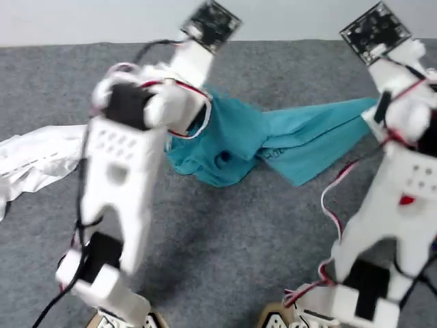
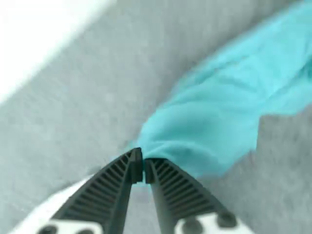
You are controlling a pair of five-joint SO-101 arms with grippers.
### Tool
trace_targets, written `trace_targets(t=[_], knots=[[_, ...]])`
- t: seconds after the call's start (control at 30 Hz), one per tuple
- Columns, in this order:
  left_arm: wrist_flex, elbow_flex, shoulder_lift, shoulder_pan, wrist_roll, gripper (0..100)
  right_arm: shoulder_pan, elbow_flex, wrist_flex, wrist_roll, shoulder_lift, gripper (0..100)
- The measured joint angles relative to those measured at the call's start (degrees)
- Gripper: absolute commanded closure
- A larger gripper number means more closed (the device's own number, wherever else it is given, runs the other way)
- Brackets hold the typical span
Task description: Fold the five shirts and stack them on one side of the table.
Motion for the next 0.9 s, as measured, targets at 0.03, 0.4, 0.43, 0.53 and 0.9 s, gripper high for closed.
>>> trace_targets(t=[0.03,0.4,0.43,0.53,0.9], knots=[[0.0,-1.2,-2.1,0.0,0.0,100,0.0,0.0,0.0,0.0,-2.0,98.6],[0.1,-13.5,-17.5,-0.4,0.0,100,3.2,-0.2,-0.1,0.2,-21.8,98.4],[0.1,-14.7,-18.8,-0.4,0.0,100,4.5,-0.3,-0.1,0.2,-22.9,98.5],[0.2,-18.2,-22.5,-0.4,0.0,100,8.5,-0.4,-0.1,0.2,-25.9,98.7],[0.2,-20.0,-32.9,-0.4,-2.9,100,14.6,-0.4,-0.1,0.2,-36.5,98.6]])
